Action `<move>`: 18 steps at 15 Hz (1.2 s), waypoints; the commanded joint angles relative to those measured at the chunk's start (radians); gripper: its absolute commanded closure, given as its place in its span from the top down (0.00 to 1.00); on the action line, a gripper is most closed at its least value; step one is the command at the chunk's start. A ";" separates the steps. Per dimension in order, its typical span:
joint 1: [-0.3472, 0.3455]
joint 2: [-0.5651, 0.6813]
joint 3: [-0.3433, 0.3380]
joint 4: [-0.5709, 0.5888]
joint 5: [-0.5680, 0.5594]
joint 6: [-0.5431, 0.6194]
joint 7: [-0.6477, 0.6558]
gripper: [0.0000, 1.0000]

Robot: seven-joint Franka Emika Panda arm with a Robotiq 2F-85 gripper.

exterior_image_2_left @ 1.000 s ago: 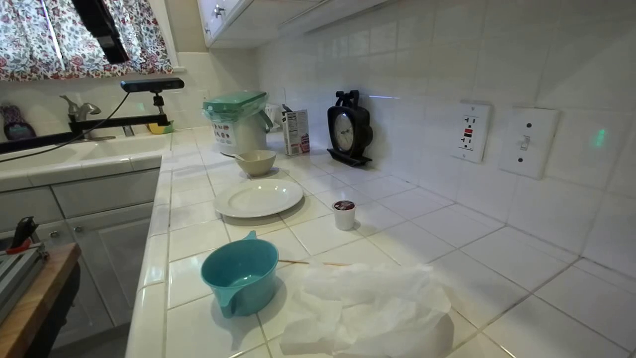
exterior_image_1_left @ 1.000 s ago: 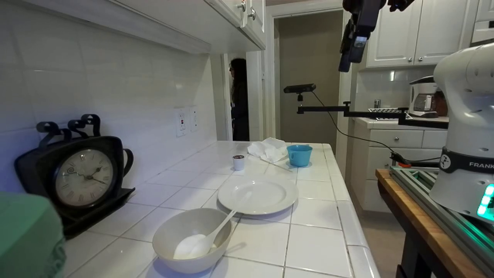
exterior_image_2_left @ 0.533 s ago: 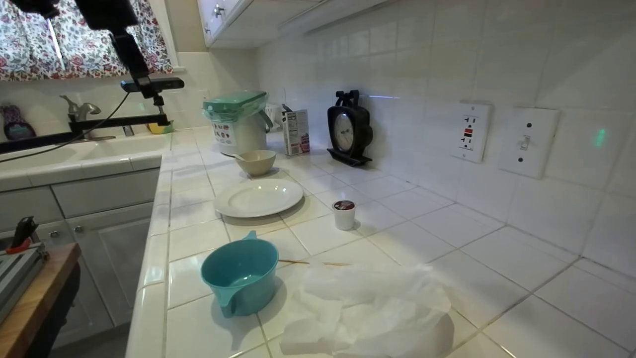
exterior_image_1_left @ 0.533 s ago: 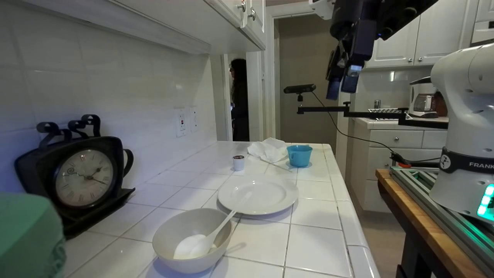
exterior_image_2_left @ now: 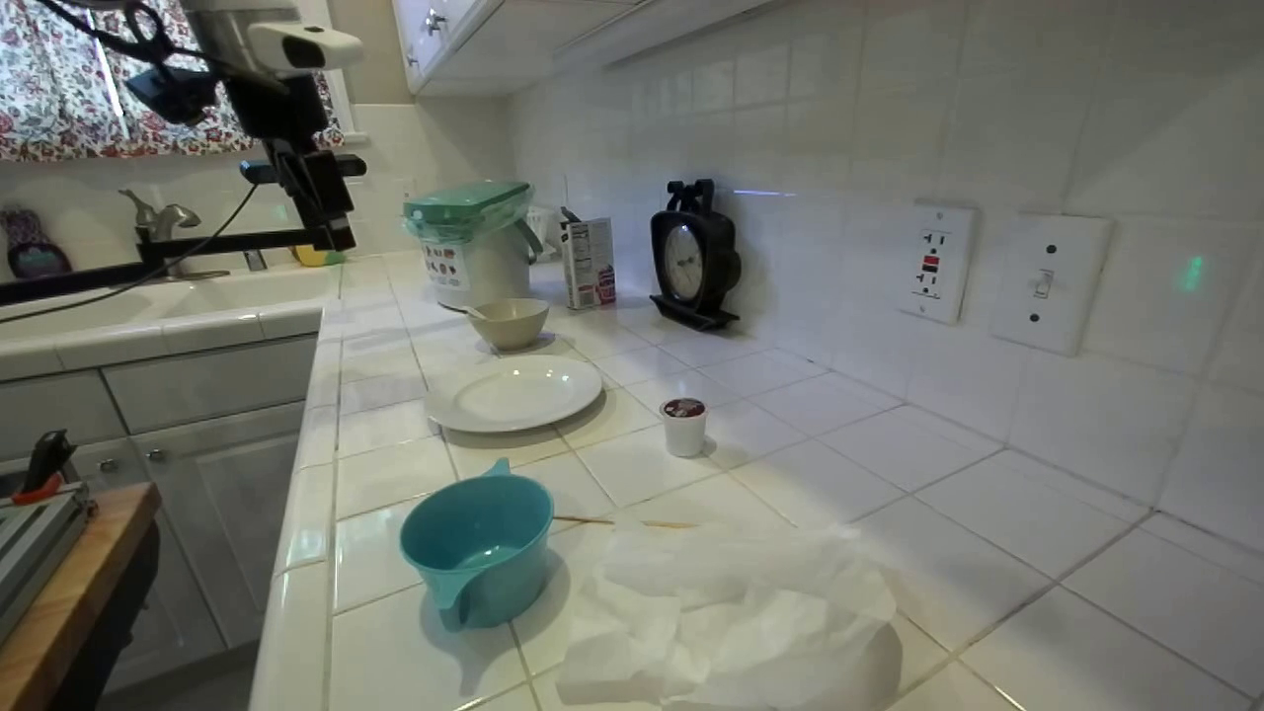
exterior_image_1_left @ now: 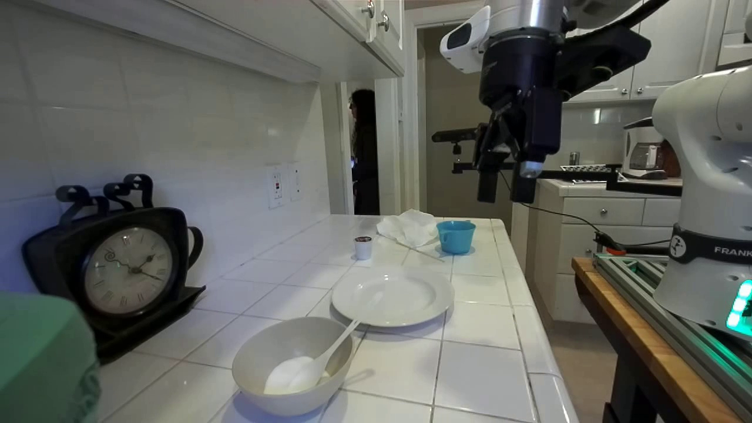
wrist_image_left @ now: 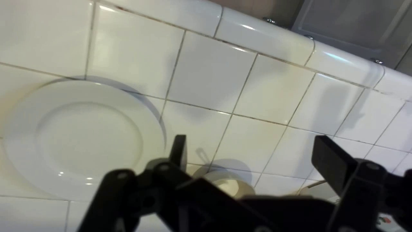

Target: Use the white spoon to stir the contents in the grey bowl.

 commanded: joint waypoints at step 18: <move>0.022 0.329 -0.071 0.210 0.303 0.066 -0.379 1.00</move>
